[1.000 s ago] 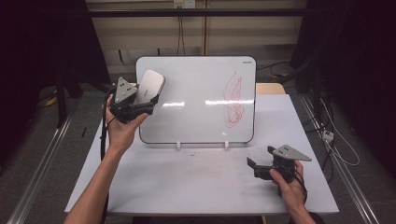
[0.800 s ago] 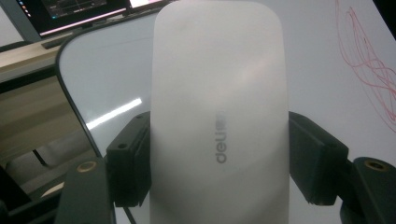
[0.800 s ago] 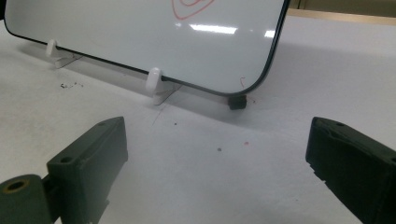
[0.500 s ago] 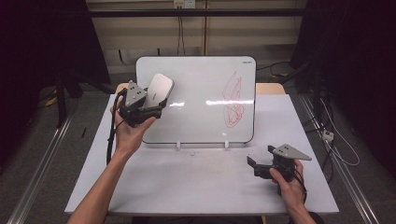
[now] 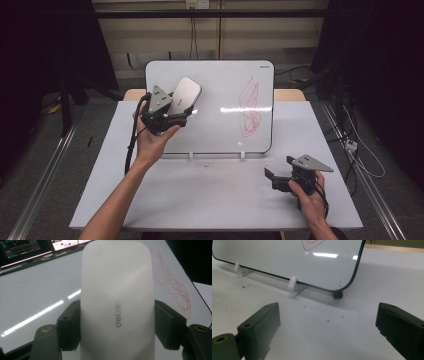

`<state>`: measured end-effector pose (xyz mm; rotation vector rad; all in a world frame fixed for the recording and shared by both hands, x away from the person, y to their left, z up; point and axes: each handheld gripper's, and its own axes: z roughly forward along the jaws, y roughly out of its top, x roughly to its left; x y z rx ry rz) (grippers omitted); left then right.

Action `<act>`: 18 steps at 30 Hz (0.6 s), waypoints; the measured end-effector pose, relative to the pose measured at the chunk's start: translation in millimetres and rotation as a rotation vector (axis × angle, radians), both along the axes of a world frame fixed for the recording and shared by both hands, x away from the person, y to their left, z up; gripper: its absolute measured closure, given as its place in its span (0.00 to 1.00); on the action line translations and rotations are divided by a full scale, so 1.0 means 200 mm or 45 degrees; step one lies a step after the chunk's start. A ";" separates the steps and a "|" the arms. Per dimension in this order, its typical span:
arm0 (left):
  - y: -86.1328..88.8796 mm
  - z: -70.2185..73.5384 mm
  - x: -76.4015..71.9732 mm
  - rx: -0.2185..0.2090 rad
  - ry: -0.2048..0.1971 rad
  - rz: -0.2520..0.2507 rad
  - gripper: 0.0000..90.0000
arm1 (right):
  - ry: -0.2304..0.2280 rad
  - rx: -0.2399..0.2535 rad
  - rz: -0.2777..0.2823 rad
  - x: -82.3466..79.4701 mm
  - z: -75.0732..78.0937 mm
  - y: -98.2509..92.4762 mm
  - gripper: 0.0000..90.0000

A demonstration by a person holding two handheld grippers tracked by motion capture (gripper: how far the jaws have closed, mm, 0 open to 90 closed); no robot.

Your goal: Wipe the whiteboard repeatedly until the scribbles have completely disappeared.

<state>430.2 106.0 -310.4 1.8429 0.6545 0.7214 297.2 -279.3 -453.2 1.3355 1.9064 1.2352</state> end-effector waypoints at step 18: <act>-0.24 0.01 0.05 0.038 -0.091 -0.047 0.35 | -0.002 0.007 0.008 -0.01 0.00 -0.01 0.06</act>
